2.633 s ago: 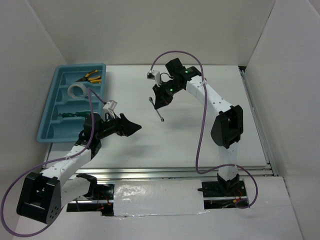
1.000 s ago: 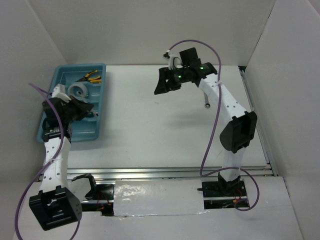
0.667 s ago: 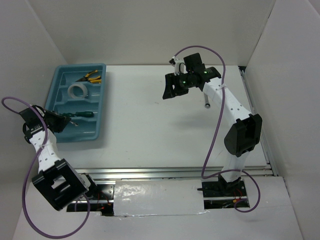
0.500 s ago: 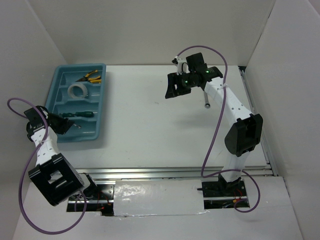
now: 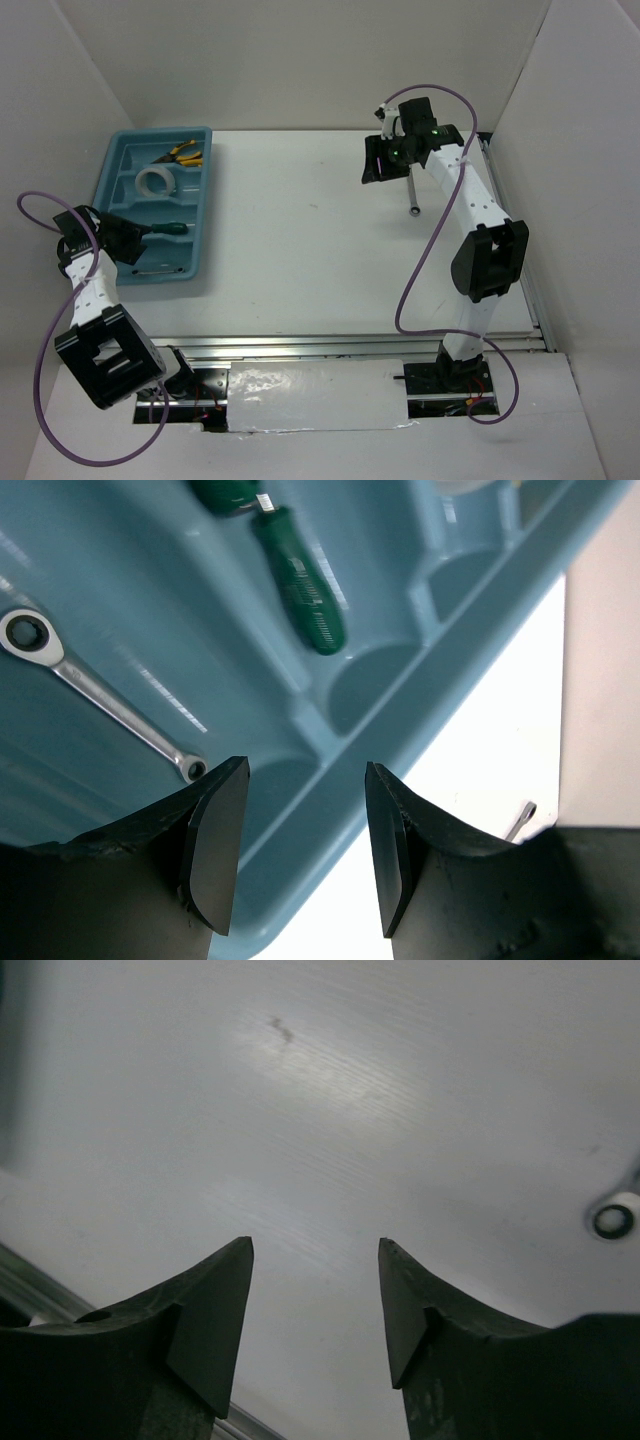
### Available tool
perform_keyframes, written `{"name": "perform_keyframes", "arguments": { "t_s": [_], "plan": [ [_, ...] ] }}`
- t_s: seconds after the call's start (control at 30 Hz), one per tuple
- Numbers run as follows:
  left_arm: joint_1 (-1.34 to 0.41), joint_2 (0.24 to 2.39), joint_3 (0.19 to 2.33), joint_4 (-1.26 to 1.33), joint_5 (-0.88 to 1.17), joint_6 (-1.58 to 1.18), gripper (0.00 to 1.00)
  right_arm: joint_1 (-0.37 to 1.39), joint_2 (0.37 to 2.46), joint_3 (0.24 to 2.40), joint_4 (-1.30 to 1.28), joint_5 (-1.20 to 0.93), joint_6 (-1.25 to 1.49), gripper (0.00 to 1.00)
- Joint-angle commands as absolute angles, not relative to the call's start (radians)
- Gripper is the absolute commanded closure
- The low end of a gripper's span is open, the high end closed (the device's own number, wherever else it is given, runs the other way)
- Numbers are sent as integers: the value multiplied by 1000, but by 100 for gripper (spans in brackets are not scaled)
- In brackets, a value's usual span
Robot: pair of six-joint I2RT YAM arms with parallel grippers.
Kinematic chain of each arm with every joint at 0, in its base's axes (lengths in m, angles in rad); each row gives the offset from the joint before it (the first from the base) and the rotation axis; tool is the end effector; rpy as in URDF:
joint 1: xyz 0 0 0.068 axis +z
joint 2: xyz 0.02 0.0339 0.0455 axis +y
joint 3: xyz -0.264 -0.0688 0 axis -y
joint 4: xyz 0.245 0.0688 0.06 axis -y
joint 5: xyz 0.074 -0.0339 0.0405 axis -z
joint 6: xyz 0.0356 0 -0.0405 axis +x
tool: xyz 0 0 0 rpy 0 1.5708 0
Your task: Sort the tools into containers
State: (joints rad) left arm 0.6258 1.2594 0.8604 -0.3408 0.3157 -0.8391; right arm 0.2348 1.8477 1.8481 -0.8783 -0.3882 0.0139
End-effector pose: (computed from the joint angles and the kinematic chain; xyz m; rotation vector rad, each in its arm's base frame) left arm 0.2235 0.1479 0.2522 -1.4217 1.8230 -0.4733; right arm 0.3912 0.1074 0.3453 -0.4411 2.4061 0.5852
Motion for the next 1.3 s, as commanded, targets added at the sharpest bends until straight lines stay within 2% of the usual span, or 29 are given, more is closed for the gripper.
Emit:
{"name": "perform_keyframes", "arguments": {
  "t_s": [0.0,0.13,0.17,0.27,0.4,0.57,0.77,1.07,1.13,1.17,1.2,1.27],
  "plan": [
    [586,1177,931,-327,357,-792,38,203,1932,1940,-933,-214,-56,40],
    [470,1073,965,-278,319,-710,38,120,2115,2043,-969,-62,-118,58],
    [438,1054,966,-269,295,-672,38,106,2150,2072,-980,-54,-126,59],
    [302,968,959,-229,197,-620,38,72,2300,2265,-1044,-14,-136,58],
    [160,925,953,-216,95,-583,38,64,2414,2312,-1074,61,-140,54],
    [115,919,959,-229,61,-572,37,45,2433,2244,-1014,86,-135,50],
    [109,950,979,-229,89,-594,37,32,2505,2307,-1046,89,-153,48],
    [106,969,992,-248,90,-597,37,31,2571,2309,-1086,66,-204,66],
    [106,976,1005,-256,100,-594,38,34,2576,2318,-1104,31,-222,81],
    [107,976,1005,-255,110,-588,38,35,2565,2310,-1121,17,-242,95],
    [107,976,1005,-250,118,-580,38,41,2551,2297,-1117,18,-241,100],
    [106,966,989,-232,145,-572,39,64,2458,2185,-1045,44,-290,100]
  ]
}}
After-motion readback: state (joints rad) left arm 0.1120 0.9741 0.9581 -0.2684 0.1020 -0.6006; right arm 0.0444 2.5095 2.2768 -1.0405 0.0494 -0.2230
